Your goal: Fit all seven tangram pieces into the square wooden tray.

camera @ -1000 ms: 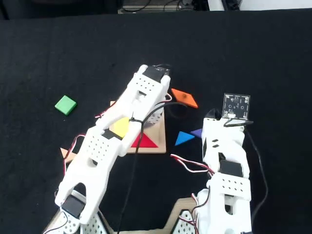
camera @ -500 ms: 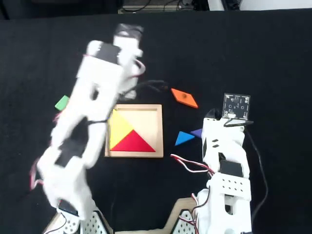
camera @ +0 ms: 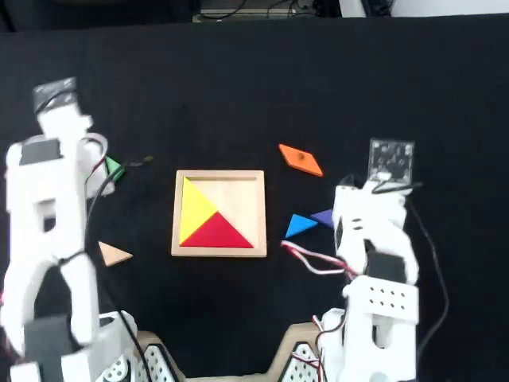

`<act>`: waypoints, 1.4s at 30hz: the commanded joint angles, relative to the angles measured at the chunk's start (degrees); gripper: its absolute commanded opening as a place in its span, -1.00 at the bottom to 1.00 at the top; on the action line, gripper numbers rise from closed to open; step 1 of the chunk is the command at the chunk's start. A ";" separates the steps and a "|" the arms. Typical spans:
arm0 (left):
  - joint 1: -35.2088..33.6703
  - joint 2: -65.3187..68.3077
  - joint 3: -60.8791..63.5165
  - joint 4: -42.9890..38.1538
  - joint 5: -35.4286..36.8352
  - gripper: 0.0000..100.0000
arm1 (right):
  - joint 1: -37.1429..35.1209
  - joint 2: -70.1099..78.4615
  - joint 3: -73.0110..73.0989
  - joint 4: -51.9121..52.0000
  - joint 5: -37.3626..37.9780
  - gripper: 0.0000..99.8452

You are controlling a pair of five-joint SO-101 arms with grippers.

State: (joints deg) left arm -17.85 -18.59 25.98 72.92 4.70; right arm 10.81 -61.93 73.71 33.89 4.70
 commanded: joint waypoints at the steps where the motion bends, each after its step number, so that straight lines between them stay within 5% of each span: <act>1: 0.22 -9.05 14.20 -14.42 -1.41 -0.94 | -1.23 -0.40 -14.20 11.25 0.09 -0.97; 8: 0.75 -13.80 33.01 -39.74 6.33 -0.94 | -13.54 14.20 -30.20 20.13 9.05 -0.97; 17: 1.27 -10.99 36.70 -49.49 8.26 -0.94 | -13.63 57.19 -62.37 29.98 22.86 -0.97; 27: 1.45 -7.03 34.59 -49.58 8.00 -0.94 | -12.92 93.76 -97.36 44.13 30.42 -0.98; 42: 1.63 -5.89 33.71 -49.49 7.91 -0.94 | -13.36 112.31 -121.63 49.41 37.19 -0.98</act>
State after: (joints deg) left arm -16.97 -24.31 62.55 23.96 12.44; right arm -1.76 49.45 -40.92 83.21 41.71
